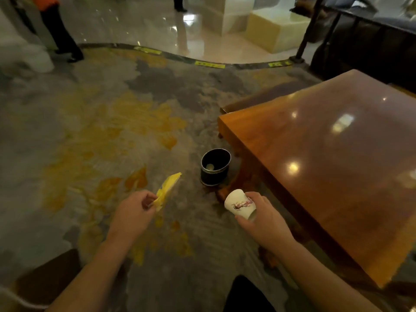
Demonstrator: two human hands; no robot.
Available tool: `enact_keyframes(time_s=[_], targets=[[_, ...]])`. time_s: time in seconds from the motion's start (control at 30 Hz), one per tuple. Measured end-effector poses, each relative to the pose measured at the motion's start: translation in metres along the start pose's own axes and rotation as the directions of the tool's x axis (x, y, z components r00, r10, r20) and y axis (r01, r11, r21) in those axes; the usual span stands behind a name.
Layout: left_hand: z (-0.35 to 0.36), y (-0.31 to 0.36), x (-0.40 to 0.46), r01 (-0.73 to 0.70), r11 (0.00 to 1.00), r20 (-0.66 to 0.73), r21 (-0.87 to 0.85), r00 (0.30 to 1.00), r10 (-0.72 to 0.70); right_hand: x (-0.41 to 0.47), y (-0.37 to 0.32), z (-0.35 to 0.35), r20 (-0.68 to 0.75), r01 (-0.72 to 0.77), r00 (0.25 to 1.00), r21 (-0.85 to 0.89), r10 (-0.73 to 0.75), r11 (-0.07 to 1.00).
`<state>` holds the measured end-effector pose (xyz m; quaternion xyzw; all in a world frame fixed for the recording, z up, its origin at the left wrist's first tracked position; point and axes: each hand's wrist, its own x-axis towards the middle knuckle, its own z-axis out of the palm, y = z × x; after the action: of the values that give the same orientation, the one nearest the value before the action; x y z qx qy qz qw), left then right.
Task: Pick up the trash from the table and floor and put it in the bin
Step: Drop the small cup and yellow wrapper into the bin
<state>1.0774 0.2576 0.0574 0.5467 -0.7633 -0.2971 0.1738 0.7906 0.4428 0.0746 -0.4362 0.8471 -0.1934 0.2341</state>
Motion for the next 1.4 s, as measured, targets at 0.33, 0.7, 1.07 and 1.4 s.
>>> enact_keyframes(time_s=[0.33,0.7,1.07,1.4], targets=[[0.036,-0.032,0.235,0.061,0.996,0.072,0.063,0.995,-0.065,0.245,-0.043,0.067,0.118,-0.071,0.991,0.013,0.069,0.997],[0.1,-0.002,0.483,0.15,0.985,0.255,0.09,0.952,-0.169,0.458,-0.071,0.097,0.186,-0.322,0.94,0.195,0.288,0.926],[0.246,-0.005,0.677,-0.03,0.997,0.566,0.071,0.824,-0.016,0.583,-0.037,0.164,0.227,-0.721,0.676,0.403,0.701,0.564],[0.366,-0.064,0.813,-0.147,0.982,0.624,0.122,0.78,0.039,0.677,0.025,0.267,0.213,-0.796,0.441,0.541,0.872,0.271]])
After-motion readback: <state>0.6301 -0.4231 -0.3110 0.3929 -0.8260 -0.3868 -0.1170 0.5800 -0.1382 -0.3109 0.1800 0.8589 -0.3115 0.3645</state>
